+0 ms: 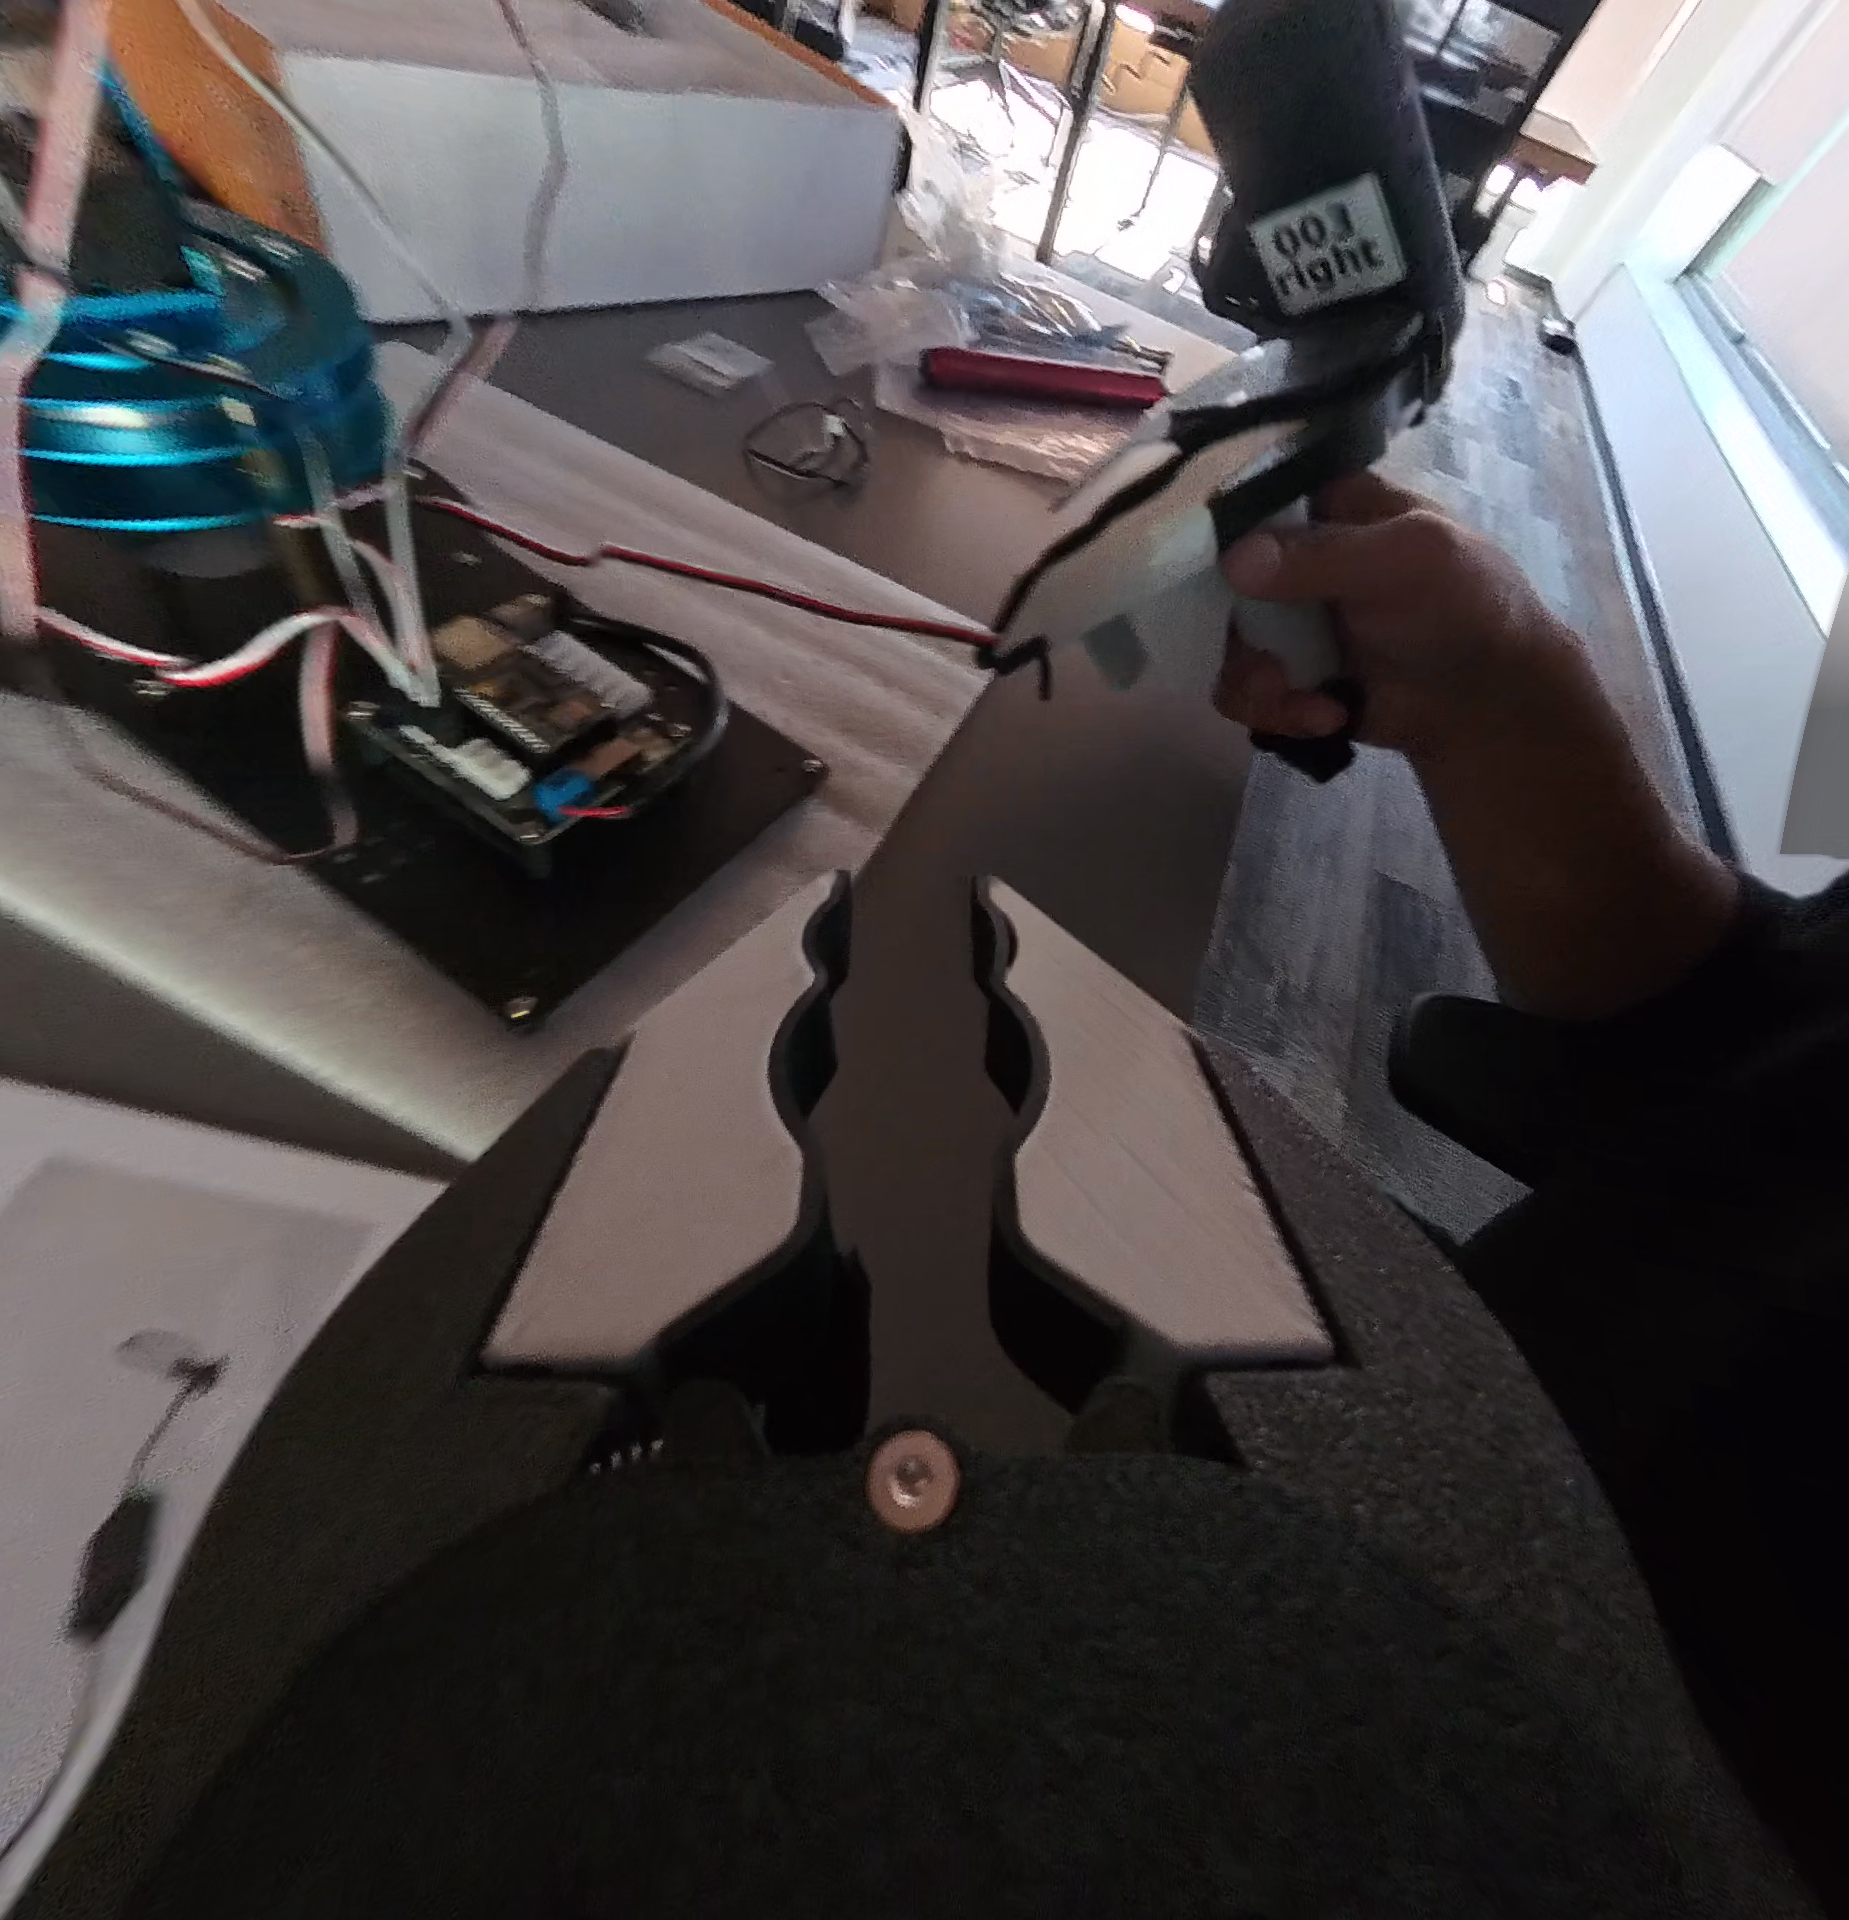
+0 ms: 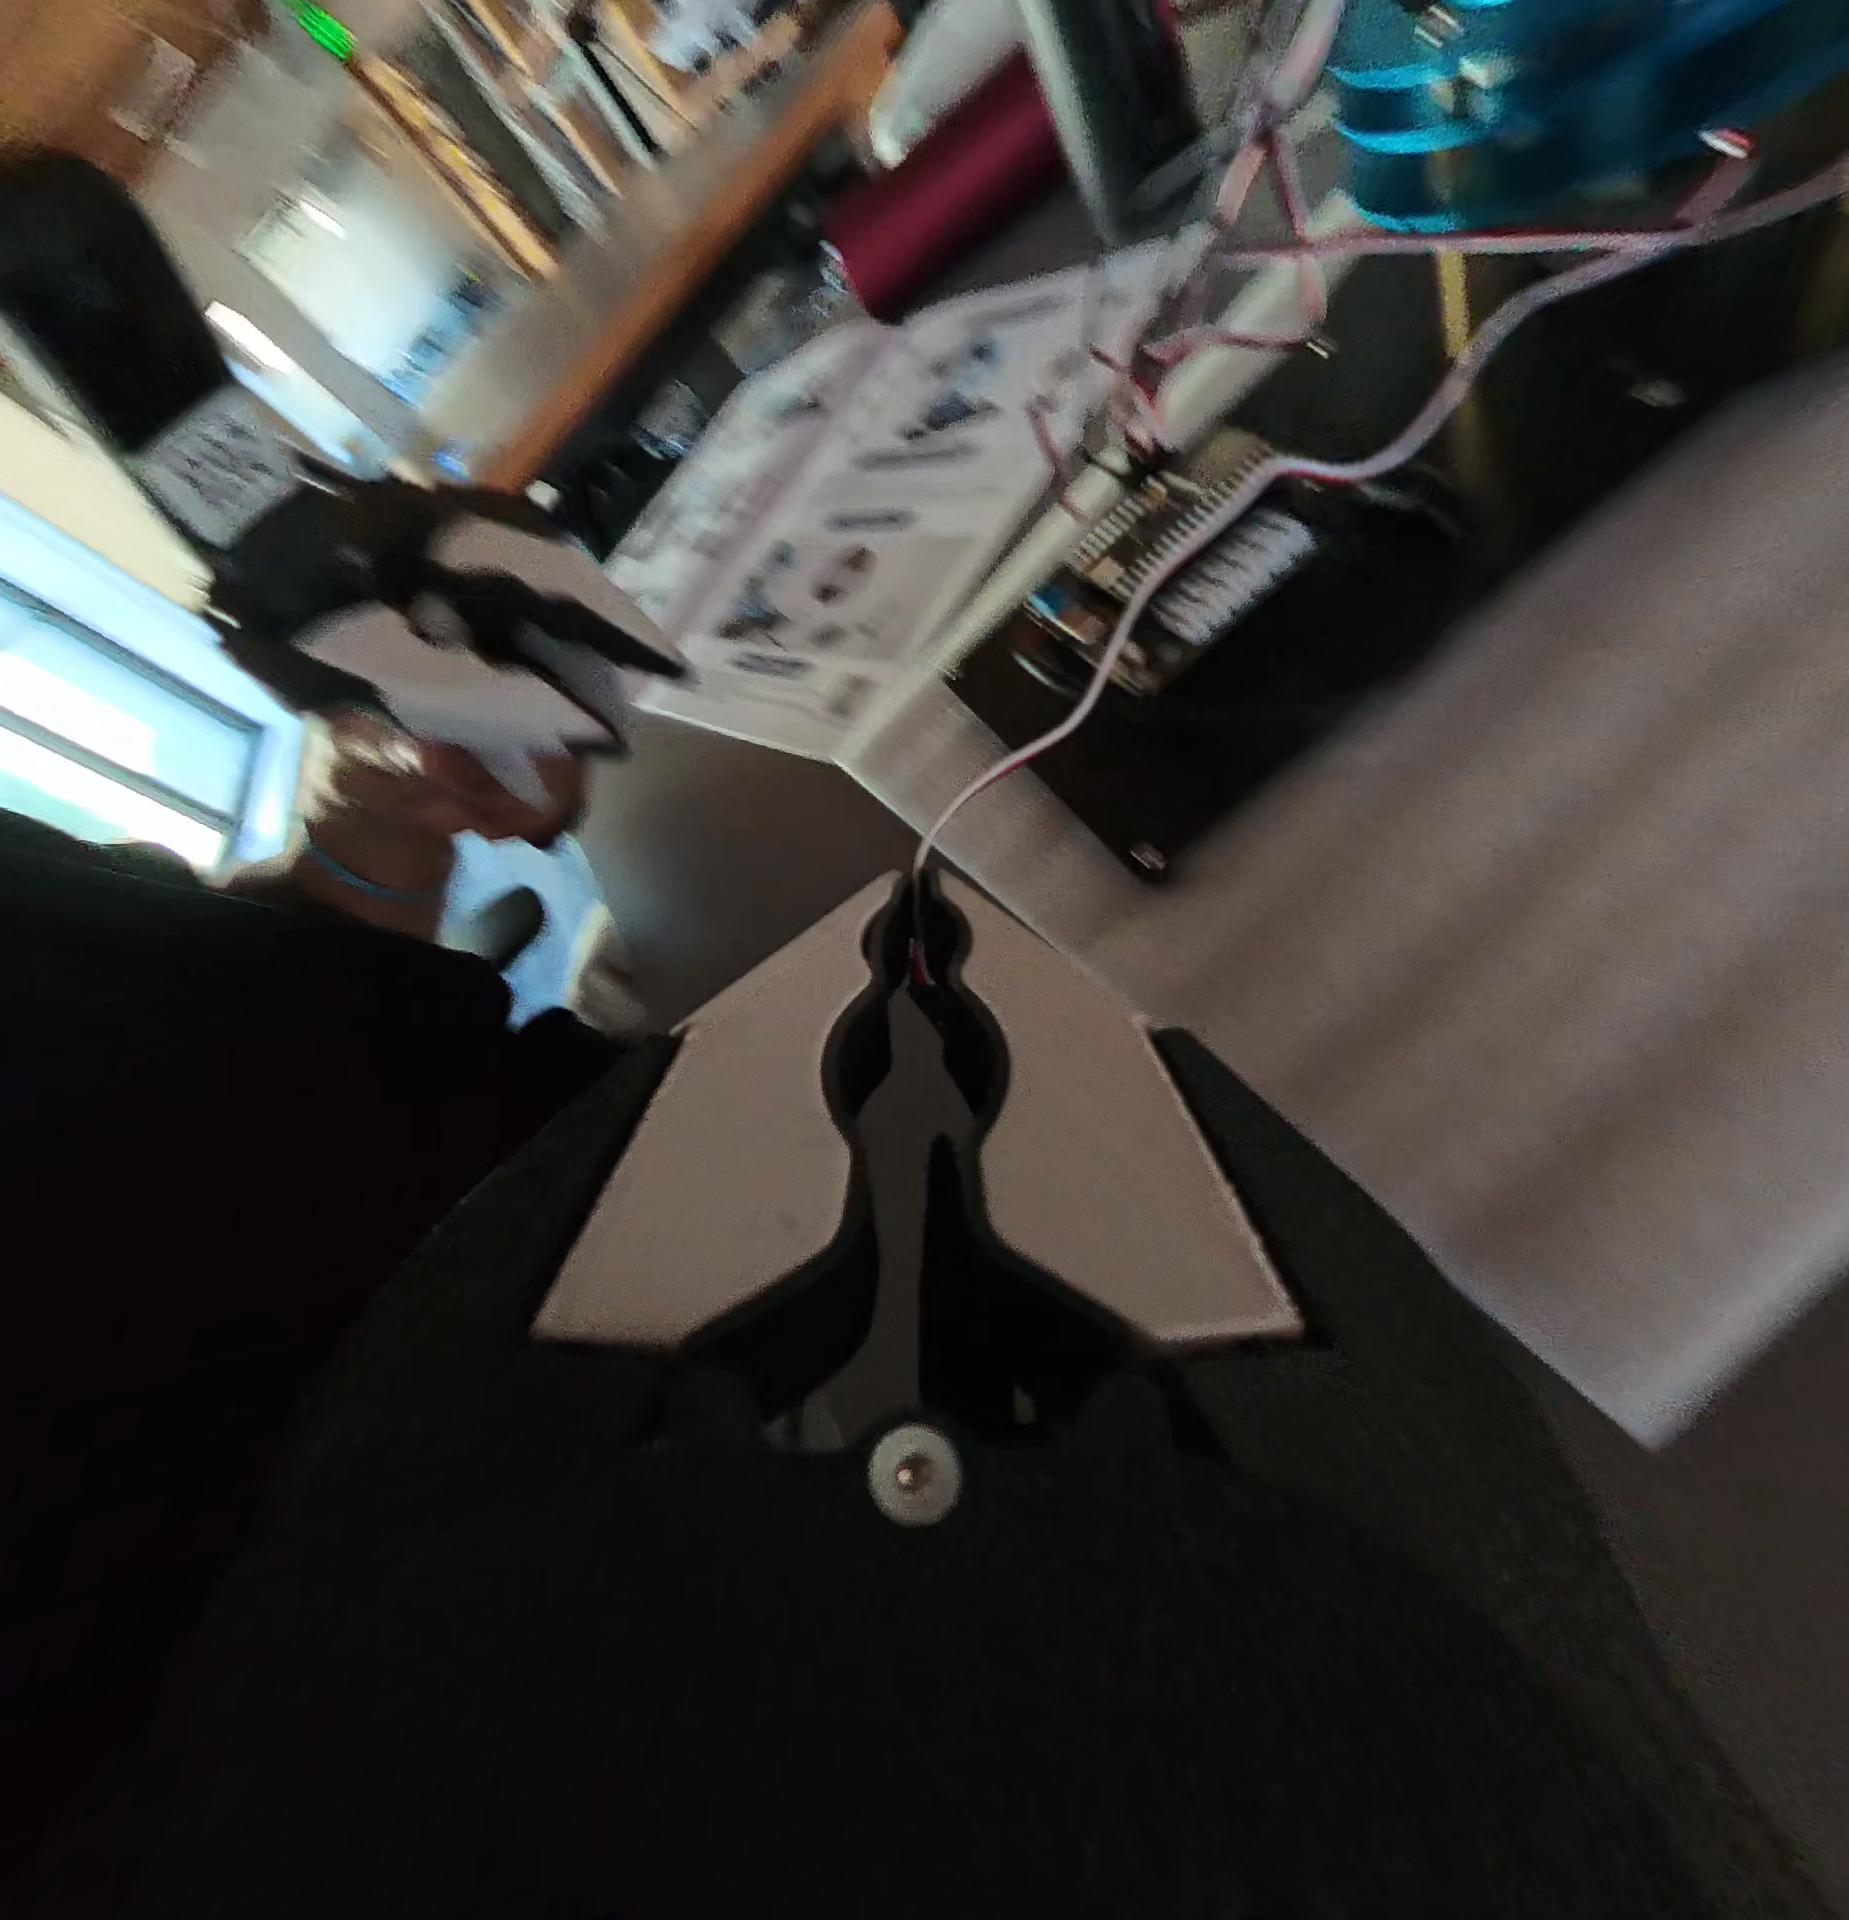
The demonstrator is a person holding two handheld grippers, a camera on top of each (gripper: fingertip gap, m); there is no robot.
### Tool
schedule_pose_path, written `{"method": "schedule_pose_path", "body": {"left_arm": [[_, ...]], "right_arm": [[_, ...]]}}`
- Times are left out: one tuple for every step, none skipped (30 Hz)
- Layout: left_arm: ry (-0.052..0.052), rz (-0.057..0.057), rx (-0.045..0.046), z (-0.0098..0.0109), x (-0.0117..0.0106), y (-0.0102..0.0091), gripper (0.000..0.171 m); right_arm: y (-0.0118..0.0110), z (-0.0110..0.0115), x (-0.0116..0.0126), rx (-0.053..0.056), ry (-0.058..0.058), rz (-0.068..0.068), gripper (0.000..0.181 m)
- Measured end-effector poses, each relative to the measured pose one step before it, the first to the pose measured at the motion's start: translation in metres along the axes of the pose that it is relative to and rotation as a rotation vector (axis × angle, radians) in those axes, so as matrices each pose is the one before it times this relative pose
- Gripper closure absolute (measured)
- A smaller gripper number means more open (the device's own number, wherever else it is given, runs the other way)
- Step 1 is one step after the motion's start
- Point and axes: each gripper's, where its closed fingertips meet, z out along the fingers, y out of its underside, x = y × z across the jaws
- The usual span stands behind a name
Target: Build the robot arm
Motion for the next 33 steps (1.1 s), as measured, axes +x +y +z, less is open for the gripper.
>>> {"method": "schedule_pose_path", "body": {"left_arm": [[0.0329, -0.0140, -0.01689, 0.00941, 0.00576, 0.00190, 0.150], [0.0387, -0.0323, -0.00808, 0.00788, 0.00478, 0.00055, 0.148], [0.0385, -0.0513, 0.00637, 0.00529, 0.00253, -0.00200, 0.149], [0.0401, -0.0627, 0.01761, 0.00280, 0.00067, -0.00416, 0.150], [0.0389, -0.0684, 0.02155, 0.00086, -0.00085, -0.00497, 0.150], [0.0284, -0.0656, 0.01531, 0.00013, -0.00266, -0.00399, 0.150], [0.0178, -0.0449, -0.00060, 0.00011, -0.00340, -0.00102, 0.150], [0.0169, -0.0101, -0.01863, -0.00004, -0.00167, 0.00222, 0.150], [0.0067, 0.0199, -0.02448, -0.00045, -0.00093, 0.00338, 0.150], [-0.0135, 0.0332, -0.01513, -0.00085, -0.00192, 0.00205, 0.149], [-0.0140, 0.0328, 0.00102, -0.00116, -0.00091, -0.00054, 0.149], [0.0001, 0.0250, 0.01305, -0.00089, 0.00139, -0.00247, 0.149], [0.0071, 0.0153, 0.01455, 0.00006, 0.00212, -0.00266, 0.149], [0.0008, 0.0054, 0.01232, 0.00119, 0.00037, -0.00195, 0.148], [-0.0020, -0.0026, 0.01338, 0.00214, -0.00080, -0.00161, 0.148], [-0.0010, -0.0091, 0.01242, 0.00290, -0.00149, -0.00130, 0.148], [-0.0066, -0.0128, 0.01367, 0.00244, -0.00287, -0.00194, 0.148], [-0.0122, -0.0102, 0.02139, 0.00130, -0.00426, -0.00354, 0.148], [-0.0112, -0.0066, 0.02654, 0.00012, -0.00427, -0.00428, 0.151], [-0.0032, -0.0046, 0.02611, -0.00064, -0.00307, -0.00418, 0.158], [0.0046, -0.0024, 0.01734, -0.00049, -0.00150, -0.00278, 0.161], [0.0067, 0.0034, 0.00616, 0.00006, -0.00040, -0.00101, 0.167], [0.0037, 0.0191, -0.00028, 0.00003, 0.00032, 0.00015, 0.168], [-0.0018, 0.0354, -0.00759, 0.00008, 0.00052, 0.00122, 0.169], [-0.0069, 0.0427, -0.01326, -0.00021, 0.00026, 0.00168, 0.170], [-0.0021, 0.0433, -0.01470, -0.00069, 0.00114, 0.00146, 0.170], [0.0036, 0.0362, -0.01101, -0.00143, 0.00183, 0.00018, 0.170], [-0.0022, 0.0254, -0.00406, -0.00207, 0.00036, -0.00134, 0.170], [-0.0065, 0.0150, -0.00900, -0.00212, -0.00160, -0.00090, 0.171], [-0.0054, 0.0082, -0.01148, -0.00210, -0.00254, -0.00028, 0.170], [-0.0036, 0.0031, -0.00263, -0.00212, -0.00286, -0.00109, 0.170], [0.0023, -0.0020, -0.00093, -0.00187, -0.00206, -0.00094, 0.171], [0.0056, -0.0036, -0.00476, -0.00144, -0.00142, -0.00014, 0.171]], "right_arm": [[-0.00654, 0.00727, -0.00837, 0.0277, -0.0308, 0.0001, 0.181], [-0.00314, 0.00822, -0.00569, 0.0103, -0.0066, -0.0174, 0.181], [0.00174, 0.00808, -0.00459, -0.0184, 0.0088, -0.0476, 0.181], [0.00164, 0.00640, -0.00102, -0.0161, 0.0329, -0.0561, 0.181], [-0.00022, 0.00502, -0.00022, -0.0020, 0.0327, -0.0387, 0.181], [-0.00221, 0.00391, -0.00303, 0.0080, 0.0055, -0.0112, 0.181], [-0.00445, 0.00270, -0.00296, 0.0225, -0.0085, 0.0103, 0.181], [-0.00505, 0.00188, -0.00159, 0.0240, -0.0153, 0.0272, 0.181], [-0.00484, 0.00153, -0.00265, 0.0213, -0.0337, 0.0367, 0.181], [-0.00568, 0.00116, -0.00331, 0.0307, -0.0480, 0.0537, 0.181], [-0.00534, 0.00167, -0.00314, 0.0307, -0.0550, 0.0658, 0.181], [-0.00396, 0.00265, -0.00286, 0.0250, -0.0569, 0.0656, 0.181], [-0.00398, 0.00302, -0.00181, 0.0269, -0.0529, 0.0618, 0.181], [-0.00324, 0.00360, -0.00087, 0.0211, -0.0450, 0.0569, 0.181], [-0.00256, 0.00411, -0.00142, 0.0139, -0.0448, 0.0510, 0.181], [-0.00248, 0.00397, -0.00099, 0.0144, -0.0370, 0.0424, 0.181], [-0.00138, 0.00387, -0.00029, 0.0059, -0.0260, 0.0269, 0.181], [-0.00063, 0.00315, 0.00083, -0.0034, -0.0121, 0.0129, 0.181], [-0.00148, 0.00165, 0.00183, -0.0013, 0.0029, 0.0012, 0.181], [-0.00151, 0.00092, 0.00108, 0.0003, 0.0066, -0.0088, 0.181], [-0.00109, 0.00058, -0.00041, -0.0005, 0.0015, -0.0084, 0.181], [-0.00046, 0.00059, -0.00040, -0.0005, 0.0025, -0.0093, 0.181], [0.00002, 0.00042, 0.00011, -0.0025, 0.0047, -0.0143, 0.181], [0.00040, -0.00016, 0.00013, -0.0099, 0.0052, -0.0248, 0.181], [0.00118, -0.00067, 0.00075, -0.0195, 0.0128, -0.0419, 0.181], [0.00116, -0.00109, 0.00050, -0.0270, 0.0132, -0.0559, 0.180], [0.00097, -0.00203, 0.00010, -0.0418, 0.0112, -0.0735, 0.175], [0.00109, -0.00282, -0.00014, -0.0509, 0.0114, -0.0876, 0.169], [0.00051, -0.00349, 0.00193, -0.0511, 0.0270, -0.0959, 0.164], [0.00031, -0.00323, -0.00344, -0.0490, -0.0058, -0.1144, 0.158], [0.00271, -0.00170, -0.00670, -0.0536, -0.0269, -0.1138, 0.159], [0.00419, 0.00039, 0.00188, -0.0579, 0.0185, -0.0913, 0.159], [0.00743, 0.00227, 0.01091, -0.0797, 0.0591, -0.0636, 0.158]]}}
